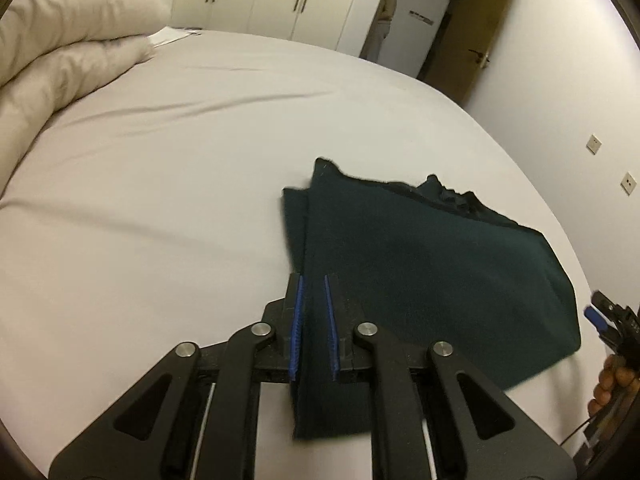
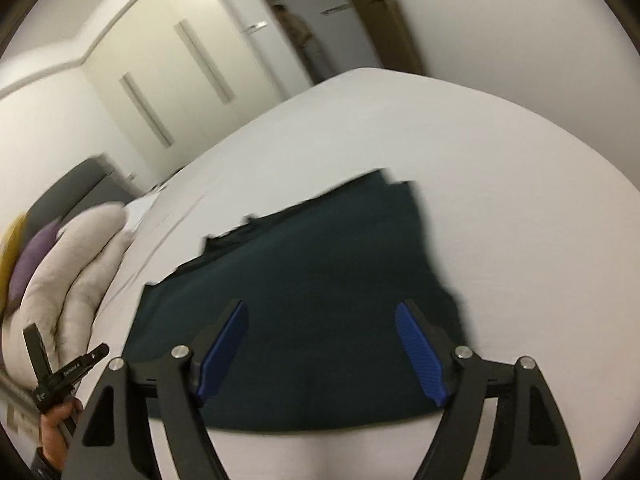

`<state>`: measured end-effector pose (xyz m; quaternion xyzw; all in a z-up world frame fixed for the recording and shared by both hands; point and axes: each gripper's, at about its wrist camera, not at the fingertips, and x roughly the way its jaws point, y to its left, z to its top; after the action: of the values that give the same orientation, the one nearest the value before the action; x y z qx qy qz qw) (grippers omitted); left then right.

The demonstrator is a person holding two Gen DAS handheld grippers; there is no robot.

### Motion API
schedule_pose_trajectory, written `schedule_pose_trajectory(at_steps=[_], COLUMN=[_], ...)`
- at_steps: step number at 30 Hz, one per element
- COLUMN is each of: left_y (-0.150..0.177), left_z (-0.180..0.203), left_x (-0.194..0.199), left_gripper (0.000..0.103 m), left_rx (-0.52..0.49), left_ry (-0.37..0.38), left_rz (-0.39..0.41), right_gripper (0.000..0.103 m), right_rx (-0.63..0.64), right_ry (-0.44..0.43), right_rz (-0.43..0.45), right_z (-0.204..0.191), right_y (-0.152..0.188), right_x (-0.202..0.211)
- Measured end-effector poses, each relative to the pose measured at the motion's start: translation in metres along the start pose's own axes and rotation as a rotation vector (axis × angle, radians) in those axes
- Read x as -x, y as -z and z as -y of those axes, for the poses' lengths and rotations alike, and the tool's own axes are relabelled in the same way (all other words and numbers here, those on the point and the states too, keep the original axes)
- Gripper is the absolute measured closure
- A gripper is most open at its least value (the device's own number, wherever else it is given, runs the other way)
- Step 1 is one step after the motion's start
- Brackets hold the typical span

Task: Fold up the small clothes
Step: 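Open both tools and lift them off the folded sweater, then grasp the folded sweater with the left tool and lift it while the right tool approaches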

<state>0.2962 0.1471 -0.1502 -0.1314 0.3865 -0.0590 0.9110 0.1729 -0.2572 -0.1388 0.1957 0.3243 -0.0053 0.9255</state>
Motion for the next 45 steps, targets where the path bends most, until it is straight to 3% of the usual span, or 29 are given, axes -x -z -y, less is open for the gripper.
schedule_pose_trajectory(at_steps=[1, 2, 4, 13, 26, 29, 34, 36, 45], left_y=[0.004, 0.008, 0.021, 0.058, 0.062, 0.064, 0.085, 0.094, 0.1], left_z=[0.0, 0.001, 0.008, 0.02, 0.014, 0.006, -0.008, -0.012, -0.021], left_x=[0.005, 0.011, 0.024, 0.052, 0.041, 0.031, -0.002, -0.01, -0.034], left_gripper=[0.072, 0.045, 0.025, 0.025, 0.025, 0.025, 0.025, 0.025, 0.027], left_rx=[-0.011, -0.025, -0.04, -0.068, 0.018, 0.141, 0.465, 0.577, 0.887], left_ry=[-0.019, -0.045, -0.098, -0.127, -0.068, 0.039, 0.265, 0.331, 0.512], left_rz=[-0.006, -0.009, 0.02, -0.006, -0.035, -0.067, -0.161, -0.134, -0.022], right_gripper=[0.024, 0.024, 0.024, 0.024, 0.021, 0.021, 0.021, 0.021, 0.021], right_rx=[0.022, 0.048, 0.088, 0.183, 0.272, 0.289, 0.286, 0.28, 0.223], right_ry=[-0.013, -0.029, -0.045, -0.033, -0.032, -0.039, -0.063, -0.07, -0.118], right_rz=[-0.006, -0.016, -0.036, -0.081, -0.074, -0.072, -0.073, -0.075, -0.106], right_z=[-0.01, -0.02, -0.043, -0.088, -0.115, -0.12, -0.124, -0.123, -0.112], right_y=[0.0, 0.005, 0.011, 0.034, 0.033, 0.03, 0.021, 0.018, 0.01], right_x=[0.0, 0.0, -0.007, -0.019, -0.019, -0.024, -0.036, -0.04, -0.061])
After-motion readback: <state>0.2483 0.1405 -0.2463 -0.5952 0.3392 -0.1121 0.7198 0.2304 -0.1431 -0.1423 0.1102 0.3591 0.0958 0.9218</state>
